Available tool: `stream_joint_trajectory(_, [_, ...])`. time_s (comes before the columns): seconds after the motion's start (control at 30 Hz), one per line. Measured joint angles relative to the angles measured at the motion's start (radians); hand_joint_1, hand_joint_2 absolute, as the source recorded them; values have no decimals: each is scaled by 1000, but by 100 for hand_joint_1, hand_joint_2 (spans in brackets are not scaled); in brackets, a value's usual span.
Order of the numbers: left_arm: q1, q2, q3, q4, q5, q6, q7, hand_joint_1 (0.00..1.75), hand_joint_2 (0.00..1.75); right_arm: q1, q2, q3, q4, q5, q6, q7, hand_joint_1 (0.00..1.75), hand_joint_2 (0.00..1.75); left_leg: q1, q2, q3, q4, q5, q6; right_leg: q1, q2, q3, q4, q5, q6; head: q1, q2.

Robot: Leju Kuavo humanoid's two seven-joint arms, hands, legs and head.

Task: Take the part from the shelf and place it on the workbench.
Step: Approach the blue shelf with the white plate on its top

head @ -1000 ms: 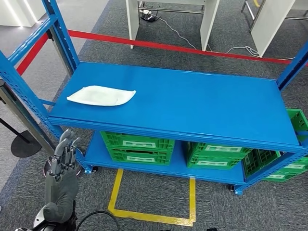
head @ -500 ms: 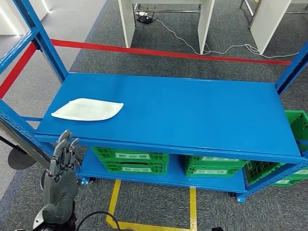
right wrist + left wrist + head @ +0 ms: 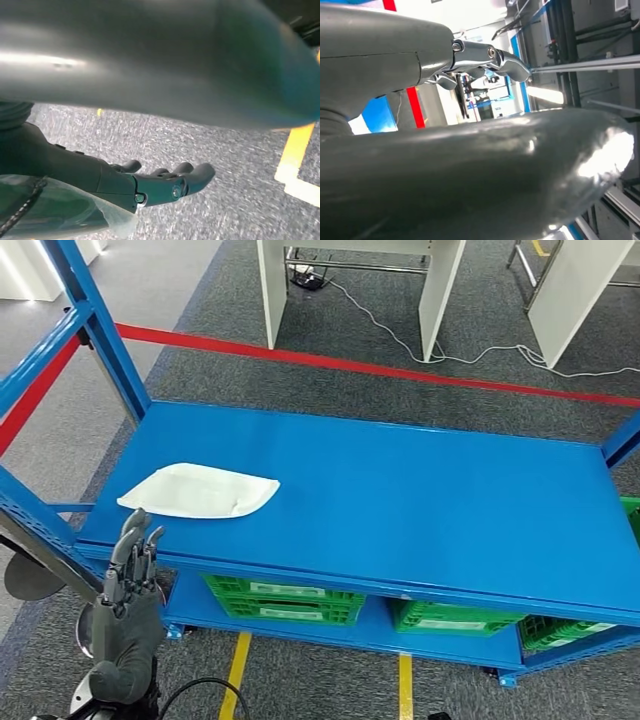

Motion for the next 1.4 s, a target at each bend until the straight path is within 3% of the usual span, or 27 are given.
stream_joint_trajectory(0.07, [1, 0, 0, 0, -1, 0, 0, 0, 0, 1, -1, 0, 0, 0, -1, 0, 0, 0, 0, -3, 28, 0, -20, -5, 0, -1, 12, -106, 109, -3, 0, 0])
stream_joint_trajectory(0.1, [0, 0, 0, 0, -2, 0, 0, 0, 0, 0, -1, 0, 0, 0, -2, 0, 0, 0, -2, -3, 38, 1, -30, -10, 1, -1, 29, -165, 154, -5, 0, 0])
stream_joint_trajectory(0.13, [0, 0, 0, 0, -3, 1, -1, 0, 0, 0, -2, 0, 0, 0, -2, 0, 0, 0, -3, -3, 44, 3, -37, -15, 2, 0, 46, -214, 181, -10, -1, 0])
stream_joint_trajectory(0.27, [0, 0, 0, 0, -10, 6, -4, 0, 0, 1, -2, 0, 0, -4, -4, 2, 0, 0, -5, -5, 48, 1, -49, -31, 3, 2, 65, -249, 181, -29, -5, 0])
stream_joint_trajectory(0.33, [0, 0, 1, 0, -13, 10, -5, 0, 0, 1, -2, -1, 0, -6, -6, 2, 0, 0, -4, -3, 35, 36, -75, -41, -3, 1, 73, -257, 180, -40, -8, 0])
stream_joint_trajectory(0.43, [3, 1, 1, 0, -20, 12, -6, 0, 0, -2, -2, -2, 0, -7, -9, 3, 0, 0, 3, -2, -61, 227, -154, -56, -5, -1, 81, -260, 174, -52, -11, 0])
stream_joint_trajectory(0.47, [5, 1, 1, 0, -22, 12, -6, 0, 0, -2, -3, -3, 0, -8, -10, 2, 0, 0, 5, -2, -92, 278, -164, -58, -5, -1, 84, -260, 172, -53, -10, 0])
stream_joint_trajectory(0.5, [7, 1, 1, 0, -23, 12, -6, 0, 0, -2, -3, -4, 0, -10, -9, 1, 0, 0, 6, -2, -106, 294, -152, -60, -5, -1, 86, -260, 170, -53, -11, 0])
stream_joint_trajectory(0.53, [8, 2, 1, 0, -25, 12, -6, 0, 0, -2, -3, -7, 0, -12, -8, 0, 0, 0, 7, -2, -100, 267, -121, -59, -5, 0, 90, -260, 168, -52, -11, 0])
stream_joint_trajectory(0.6, [9, 2, 1, 0, -29, 12, -6, 0, 0, -2, -3, -11, 0, -19, -5, -6, 0, 0, 7, -1, -48, 134, -39, -53, -5, 1, 99, -260, 163, -48, -10, 0])
stream_joint_trajectory(0.63, [10, 2, 1, 0, -31, 12, -6, 0, 0, -2, -3, -13, 0, -22, -3, -8, 0, 0, 6, -1, -22, 70, -15, -49, -3, 2, 101, -259, 160, -43, -11, 0])
stream_joint_trajectory(0.67, [11, 2, 1, 0, -33, 12, -7, 0, 0, -3, -3, -15, 0, -25, -1, -10, 0, 0, 4, -1, -6, 29, -3, -45, -2, 3, 101, -258, 159, -38, -10, 0])
stream_joint_trajectory(0.73, [14, 2, 1, 0, -38, 12, -7, 0, 0, -4, -4, -19, 0, -29, 0, -10, 0, 0, 0, -2, -2, 9, -6, -38, 0, 2, 99, -261, 159, -26, -9, 0])
stream_joint_trajectory(0.83, [16, 2, 1, 0, -42, 12, -8, 0, 0, -5, -4, -25, 0, -38, -6, 0, 0, 131, 4, -1, 1, -4, 3, -19, -1, 2, 90, -247, 144, -9, -7, 0])
stream_joint_trajectory(0.87, [16, 1, 1, 0, -42, 11, -8, 0, 0, -5, -4, -29, 0, -42, -9, 3, 0, 131, 7, 0, 3, -9, 6, -14, -1, 1, 72, -209, 121, -6, -5, 0])
stream_joint_trajectory(0.93, [16, 1, 2, 0, -45, 9, -8, 0, 0, -5, -4, -36, 0, -50, -11, 12, 0, 131, 7, 2, 2, -11, 8, -10, -2, 1, 8, -77, 56, -2, -1, 0])
stream_joint_trajectory(0.97, [16, 1, 2, 0, -48, 9, -7, 0, 44, -5, -4, -40, 0, -54, -12, 22, 0, 131, 6, 3, 1, -10, 8, -9, -2, 1, -23, -14, 33, 0, 0, 0])
stream_joint_trajectory(1.0, [17, 1, 2, 0, -50, 9, -5, 0, 87, -4, -4, -44, 0, -57, -15, 33, 0, 175, 5, 3, 1, -10, 8, -9, -2, 1, -40, 20, 29, 1, 0, 0])
stream_joint_trajectory(1.03, [17, 2, 2, 1, -54, 9, -2, 0, 131, -4, -4, -48, 0, -59, -18, 44, 0, 175, 5, 2, 2, -10, 8, -9, -2, 1, -38, 14, 46, 0, 0, 0])
stream_joint_trajectory(1.07, [17, 2, 3, 1, -59, 10, 2, 0, 175, -5, -4, -51, 0, -59, -22, 54, 0, 175, 5, 2, 3, -10, 8, -10, -1, 1, -17, -33, 79, -2, 0, 0])
stream_joint_trajectory(1.1, [17, 3, 5, 2, -65, 11, 9, 0, 175, -5, -4, -53, 0, -57, -24, 59, 0, 175, 5, 1, 5, -9, 6, -12, -2, 1, 19, -106, 117, -4, 0, 0])
stream_joint_trajectory(1.17, [17, 7, 14, 4, -82, 14, 25, 0, 175, -8, -4, -56, 0, -54, -23, 64, 0, 175, 0, 1, 6, -4, 2, -17, -1, 1, 83, -235, 161, -10, 0, 0])
stream_joint_trajectory(1.2, [18, 10, 20, 6, -90, 15, 34, 0, 175, -8, -4, -58, 0, -52, -22, 67, 0, 175, -3, 1, 5, -2, 1, -15, -2, 2, 100, -266, 167, -11, -1, 0])
stream_joint_trajectory(1.27, [21, 17, 37, 11, -109, 17, 50, 0, 175, -6, -3, -59, 0, -48, -22, 73, 0, 175, -7, 1, 3, -1, 1, -8, -2, 3, 106, -275, 168, -11, -2, 0])
stream_joint_trajectory(1.4, [25, 30, 78, 29, -180, 34, 93, 0, 175, -5, -4, -59, 0, -38, -16, 80, 0, 0, -5, 1, 7, -10, 6, -8, 2, 3, 106, -275, 165, -18, -2, 0])
